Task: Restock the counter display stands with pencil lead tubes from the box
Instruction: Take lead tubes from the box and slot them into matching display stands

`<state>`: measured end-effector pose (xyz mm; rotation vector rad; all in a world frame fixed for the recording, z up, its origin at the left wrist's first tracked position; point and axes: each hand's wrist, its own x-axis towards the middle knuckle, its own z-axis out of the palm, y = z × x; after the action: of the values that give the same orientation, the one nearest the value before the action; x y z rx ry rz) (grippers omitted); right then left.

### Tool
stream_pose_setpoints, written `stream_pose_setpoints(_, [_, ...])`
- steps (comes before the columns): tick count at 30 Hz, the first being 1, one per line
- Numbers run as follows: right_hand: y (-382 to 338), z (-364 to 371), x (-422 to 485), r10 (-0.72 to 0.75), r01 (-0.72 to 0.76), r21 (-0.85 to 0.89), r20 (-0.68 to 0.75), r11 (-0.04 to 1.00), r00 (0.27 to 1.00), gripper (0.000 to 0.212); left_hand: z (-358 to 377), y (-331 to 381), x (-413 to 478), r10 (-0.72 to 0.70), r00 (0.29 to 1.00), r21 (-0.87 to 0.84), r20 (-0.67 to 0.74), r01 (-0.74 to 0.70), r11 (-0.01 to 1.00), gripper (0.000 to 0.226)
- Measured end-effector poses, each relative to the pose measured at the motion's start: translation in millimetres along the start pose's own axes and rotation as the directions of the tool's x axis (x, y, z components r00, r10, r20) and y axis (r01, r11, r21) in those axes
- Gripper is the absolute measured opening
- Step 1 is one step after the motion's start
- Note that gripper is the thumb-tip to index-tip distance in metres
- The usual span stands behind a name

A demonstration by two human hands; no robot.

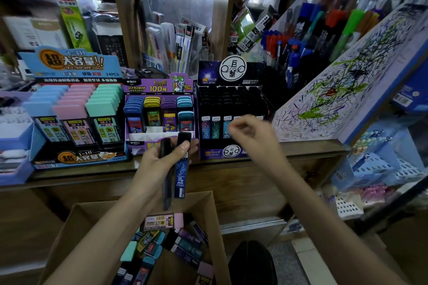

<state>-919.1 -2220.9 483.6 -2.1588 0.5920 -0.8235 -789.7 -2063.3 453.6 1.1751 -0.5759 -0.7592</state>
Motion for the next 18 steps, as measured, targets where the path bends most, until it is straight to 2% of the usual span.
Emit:
stream_pose_setpoints(1, [-7,11,-7,0.035,-0.044,0.095,0.095,0.995,0.995,0.011,0,1,0,0.003,1.0,0.012,-0.024,-0.002,1.0,0.026])
stream_pose_setpoints(3, [-16,33,-17,0.049,-0.089,0.205,0.194,0.975,0.98,0.011,0,3,0,-0.004,0.999,0.016,-0.051,0.005,1.0,0.033])
stream_pose_setpoints(7, [-26,58,-22,0.034,-0.112,0.352,0.221,0.929,0.975,0.009,-2,7,1,-0.015,0.999,-0.02,-0.042,0.014,1.0,0.041])
stream_pose_setpoints(11, [-31,68,-20,0.035,-0.124,0.337,0.261,0.933,0.965,0.009,-6,6,5,0.027,0.999,0.013,-0.023,-0.026,1.0,0.023])
stream_pose_setpoints(13, [-31,67,-18,0.03,-0.113,0.307,0.262,0.945,0.964,0.01,-9,5,6,0.031,0.999,0.067,-0.036,-0.029,0.997,0.022])
stream_pose_setpoints(15, [-29,59,-13,0.055,-0.124,0.304,0.226,0.944,0.973,0.009,-13,5,8,0.029,0.999,0.151,-0.045,-0.021,0.988,0.037])
stream_pose_setpoints(18, [-22,38,4,0.116,-0.132,0.329,0.068,0.935,0.991,0.01,-18,5,7,0.042,0.999,0.186,-0.016,-0.038,0.982,0.04])
